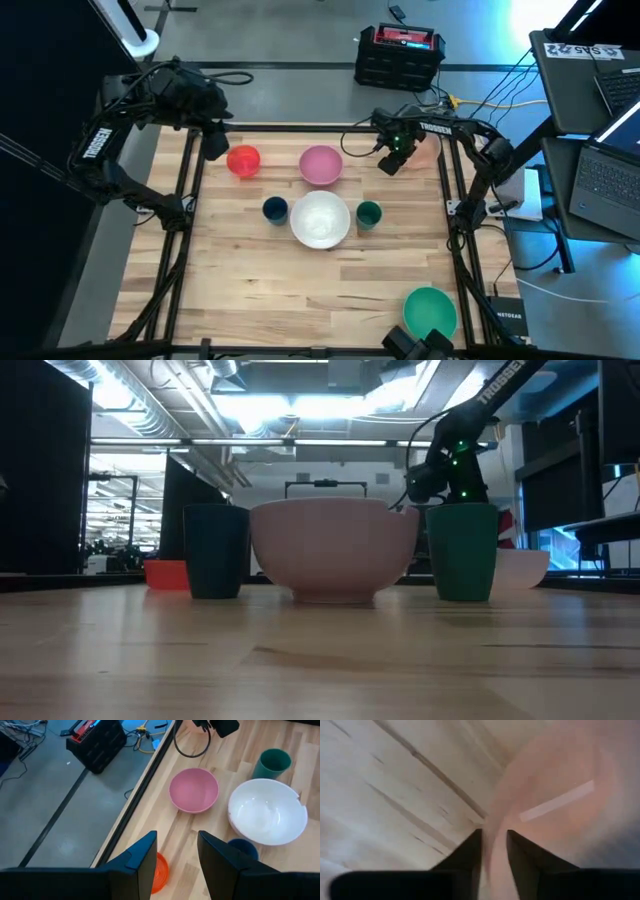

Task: Nest bowls inside each other
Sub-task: Stack the light orange bowl in the white bowl, then stack the pink bowl in the light orange bowl

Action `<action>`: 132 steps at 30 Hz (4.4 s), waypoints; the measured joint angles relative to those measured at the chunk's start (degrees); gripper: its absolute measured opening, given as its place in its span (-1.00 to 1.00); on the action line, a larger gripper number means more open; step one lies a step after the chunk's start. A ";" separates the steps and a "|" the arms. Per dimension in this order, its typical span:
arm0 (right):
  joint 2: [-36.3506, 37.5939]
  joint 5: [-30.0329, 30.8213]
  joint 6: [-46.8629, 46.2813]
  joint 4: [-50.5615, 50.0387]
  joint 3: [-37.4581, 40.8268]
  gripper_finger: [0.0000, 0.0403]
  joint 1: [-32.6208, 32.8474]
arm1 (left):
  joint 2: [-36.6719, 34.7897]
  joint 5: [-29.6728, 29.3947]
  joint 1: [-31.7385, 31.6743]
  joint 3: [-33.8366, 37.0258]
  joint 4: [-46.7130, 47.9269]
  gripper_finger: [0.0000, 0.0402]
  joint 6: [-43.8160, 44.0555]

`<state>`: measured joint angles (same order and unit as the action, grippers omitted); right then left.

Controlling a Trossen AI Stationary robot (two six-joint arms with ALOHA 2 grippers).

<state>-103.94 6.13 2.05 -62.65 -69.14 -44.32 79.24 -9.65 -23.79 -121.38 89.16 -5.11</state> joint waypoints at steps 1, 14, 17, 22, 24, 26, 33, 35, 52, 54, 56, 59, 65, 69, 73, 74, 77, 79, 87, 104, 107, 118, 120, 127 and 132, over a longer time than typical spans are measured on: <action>-0.10 -0.61 0.60 0.15 0.00 -0.92 0.01 | 0.00 0.00 0.00 0.00 -0.26 -0.38 -0.15; 10.05 -7.49 1.16 -3.94 -10.20 -1.00 14.27 | 0.00 0.00 0.00 0.00 -0.20 -0.38 -1.49; 10.56 -9.19 -0.86 -1.92 -15.54 -1.00 22.37 | 0.00 0.00 0.02 0.02 0.18 -0.38 -0.29; 9.07 -9.84 -5.52 2.16 -23.48 -1.00 35.43 | 0.00 0.00 0.10 0.03 0.54 -0.38 2.41; 8.47 -10.10 -7.39 3.79 -26.66 -1.00 40.65 | 0.00 0.00 0.14 0.04 0.68 -0.38 3.49; 7.88 -10.36 -9.25 5.42 -29.84 -1.00 45.87 | 0.00 0.00 0.17 0.04 0.83 -0.38 4.56; -1.78 -9.23 -12.82 4.97 -38.23 -1.00 53.64 | 0.00 0.02 0.11 0.04 0.86 -0.38 7.23; -5.23 -8.41 -13.76 2.16 -40.22 -1.00 54.54 | 0.00 0.02 0.11 0.04 0.86 -0.38 7.44; -17.79 -5.79 -13.68 -4.71 -42.39 -1.00 54.46 | 0.00 0.00 0.14 0.04 0.85 -0.38 4.92; -18.67 -6.08 -13.63 -4.74 -42.40 -1.00 54.47 | 0.00 0.00 0.14 0.04 0.85 -0.38 4.62; -19.55 -6.37 -13.59 -4.76 -42.40 -1.00 54.48 | 0.00 0.00 0.15 0.04 0.84 -0.38 4.32; -20.25 -6.49 -13.96 -5.08 -42.35 -0.96 54.48 | 0.00 0.00 0.15 0.04 0.85 -0.38 3.57; -20.23 -6.95 -14.13 -5.24 -42.34 -0.66 54.35 | 0.00 0.00 0.15 0.04 0.86 -0.38 3.52; -18.58 -7.29 -14.46 -5.38 -42.33 -0.37 54.38 | 0.00 0.00 0.15 0.04 0.85 -0.38 3.55; -14.75 -7.36 -15.21 -5.10 -42.34 -0.14 54.47 | 0.00 0.00 0.15 0.04 0.86 -0.38 3.59; -13.77 -7.36 -15.24 -4.92 -42.34 -0.10 54.41 | 0.00 0.00 0.15 0.04 0.86 -0.38 3.59; -11.30 -6.00 -14.57 -3.74 -42.34 -0.04 52.59 | 0.01 0.17 0.53 0.76 0.85 -0.38 3.81; -9.86 -4.63 -13.91 -2.72 -42.35 -0.01 50.75 | 0.01 0.39 1.03 1.72 0.83 -0.38 4.10; -4.75 -0.96 -11.62 1.16 -42.38 0.06 42.72 | 0.04 1.34 3.22 5.92 0.83 -0.38 5.23; -5.95 -2.13 -19.92 -3.48 -37.48 0.06 16.72 | 0.02 1.59 15.28 23.62 -3.76 -0.38 11.57; -7.42 -4.54 -20.31 -1.92 -36.07 0.06 16.04 | 0.02 1.59 15.78 24.30 -5.29 -0.38 11.49; -15.10 -9.72 -21.42 2.98 -33.83 0.06 16.29 | 0.02 1.57 16.02 24.41 -8.47 -0.38 11.11; -16.21 -9.75 -21.49 2.86 -33.83 0.06 16.24 | 0.02 1.57 16.01 24.41 -8.48 -0.38 11.13; -19.71 -9.78 -21.69 2.75 -33.85 -0.05 16.18 | 0.00 1.55 15.98 24.41 -8.81 -0.38 10.72; -20.96 -10.27 -21.44 2.97 -33.83 -0.64 16.23 | 0.00 1.55 15.91 24.41 -8.87 -0.38 9.82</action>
<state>-124.90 -4.14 -19.38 -59.68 -102.98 -28.10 79.24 -8.10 -7.88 -96.97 80.29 4.71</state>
